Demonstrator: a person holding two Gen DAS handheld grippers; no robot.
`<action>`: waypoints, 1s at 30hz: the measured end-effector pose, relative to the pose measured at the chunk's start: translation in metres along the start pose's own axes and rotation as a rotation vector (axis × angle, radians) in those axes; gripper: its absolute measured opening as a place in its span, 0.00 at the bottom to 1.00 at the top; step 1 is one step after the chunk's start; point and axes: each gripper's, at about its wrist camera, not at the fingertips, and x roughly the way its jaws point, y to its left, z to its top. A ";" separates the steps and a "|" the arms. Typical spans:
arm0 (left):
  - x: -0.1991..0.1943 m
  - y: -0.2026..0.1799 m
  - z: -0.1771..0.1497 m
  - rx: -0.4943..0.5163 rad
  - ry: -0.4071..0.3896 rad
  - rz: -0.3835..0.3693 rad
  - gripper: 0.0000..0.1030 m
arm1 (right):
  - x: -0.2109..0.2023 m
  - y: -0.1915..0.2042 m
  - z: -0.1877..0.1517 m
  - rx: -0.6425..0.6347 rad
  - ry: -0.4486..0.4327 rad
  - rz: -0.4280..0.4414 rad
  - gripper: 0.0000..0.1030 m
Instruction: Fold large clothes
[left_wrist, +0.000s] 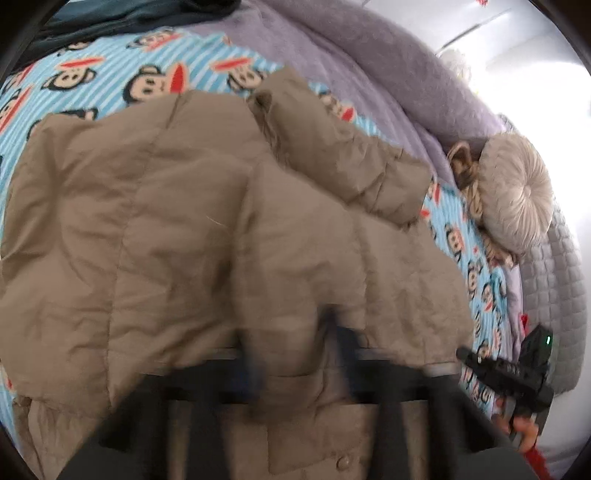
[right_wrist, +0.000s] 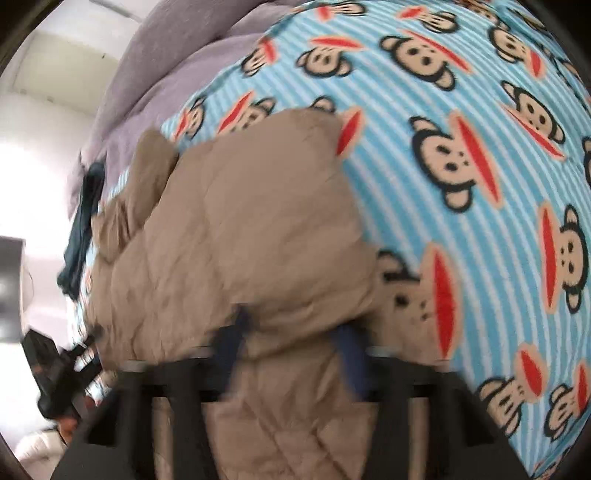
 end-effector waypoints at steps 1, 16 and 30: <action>-0.004 0.002 -0.003 -0.004 -0.005 -0.007 0.16 | -0.001 0.000 0.003 -0.013 -0.003 -0.022 0.10; -0.013 0.017 -0.014 0.051 -0.071 0.188 0.17 | 0.040 0.048 -0.007 -0.319 0.004 -0.206 0.08; -0.069 -0.018 0.005 0.191 -0.152 0.233 0.17 | -0.012 0.041 -0.013 -0.327 -0.021 -0.102 0.49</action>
